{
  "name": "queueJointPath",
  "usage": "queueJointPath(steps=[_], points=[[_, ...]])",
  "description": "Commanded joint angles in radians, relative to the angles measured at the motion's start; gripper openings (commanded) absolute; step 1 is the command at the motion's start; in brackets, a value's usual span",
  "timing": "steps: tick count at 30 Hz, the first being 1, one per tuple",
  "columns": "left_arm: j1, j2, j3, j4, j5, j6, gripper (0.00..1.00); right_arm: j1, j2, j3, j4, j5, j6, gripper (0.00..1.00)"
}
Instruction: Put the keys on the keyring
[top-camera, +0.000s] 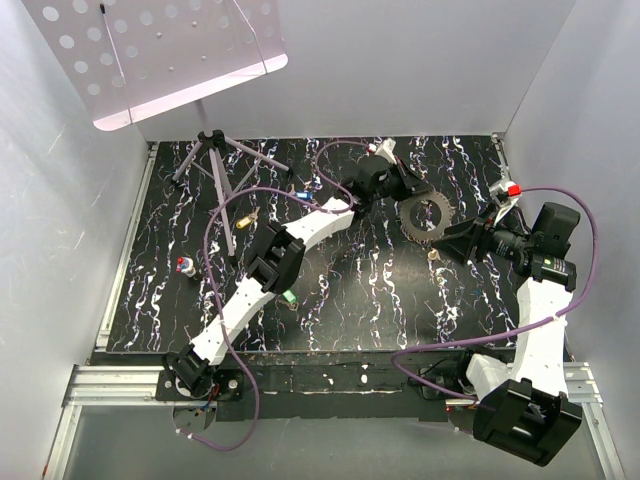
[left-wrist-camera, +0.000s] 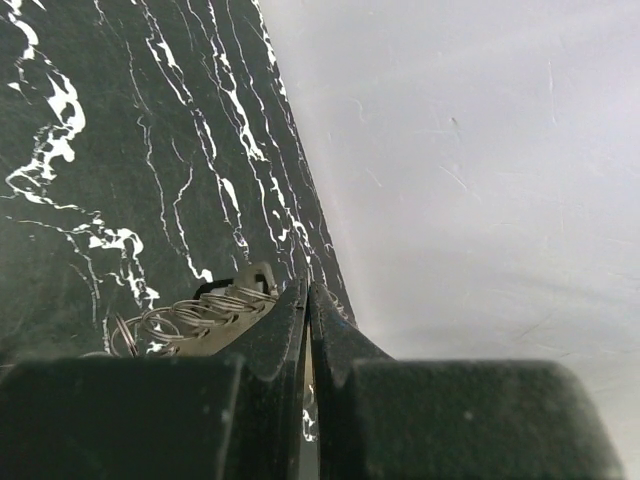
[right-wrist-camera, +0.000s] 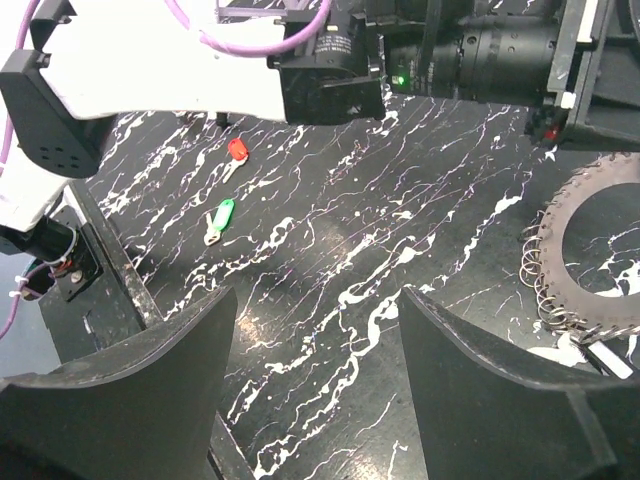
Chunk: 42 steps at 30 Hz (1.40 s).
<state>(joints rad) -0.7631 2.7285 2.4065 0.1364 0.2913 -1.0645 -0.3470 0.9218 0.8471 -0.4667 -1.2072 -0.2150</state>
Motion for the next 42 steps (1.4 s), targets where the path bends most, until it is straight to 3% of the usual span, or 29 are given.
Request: queueJointPath(steps=[1,7,8,10,15,18,20,25,27,31,34,38,42], points=[[-0.039,0.023,0.094,0.034,-0.027,-0.071,0.00,-0.009,-0.018,0.001,0.042,-0.029,0.006,0.74],[-0.082,0.054,0.095,0.038,-0.049,-0.094,0.00,-0.014,-0.015,-0.003,0.048,-0.029,0.011,0.74],[-0.084,0.057,0.094,0.035,-0.047,-0.097,0.04,-0.014,-0.015,-0.003,0.048,-0.028,0.011,0.74],[-0.082,0.047,0.086,0.032,-0.041,-0.086,0.16,-0.014,-0.015,-0.008,0.049,-0.032,0.009,0.74],[-0.053,-0.061,0.056,-0.003,-0.040,0.033,0.60,-0.024,-0.021,-0.014,0.053,-0.045,0.006,0.75],[-0.019,-0.189,-0.044,-0.011,0.005,0.136,0.67,-0.038,-0.026,-0.019,0.046,-0.057,0.000,0.75],[-0.001,-0.364,-0.185,-0.024,0.034,0.233,0.68,-0.049,-0.035,-0.020,0.042,-0.060,-0.007,0.75],[0.004,-0.865,-0.727,-0.067,-0.023,0.567,0.77,-0.058,-0.070,-0.008,-0.032,0.017,-0.055,0.76],[0.002,-1.068,-0.968,-0.109,-0.056,0.664,0.83,-0.061,-0.060,0.023,-0.123,0.049,-0.095,0.77],[0.014,-1.457,-1.280,-0.216,-0.156,0.761,0.98,-0.066,-0.003,0.125,-0.355,0.080,-0.243,0.80],[0.030,-1.712,-1.411,-0.328,-0.231,0.796,0.98,-0.070,-0.006,0.142,-0.388,0.118,-0.248,0.81],[0.042,-1.990,-1.506,-0.498,-0.336,0.842,0.98,-0.072,-0.063,0.129,-0.307,0.156,-0.164,0.82],[0.056,-2.154,-1.572,-0.638,-0.411,0.857,0.98,-0.072,-0.100,0.136,-0.285,0.173,-0.127,0.82]])
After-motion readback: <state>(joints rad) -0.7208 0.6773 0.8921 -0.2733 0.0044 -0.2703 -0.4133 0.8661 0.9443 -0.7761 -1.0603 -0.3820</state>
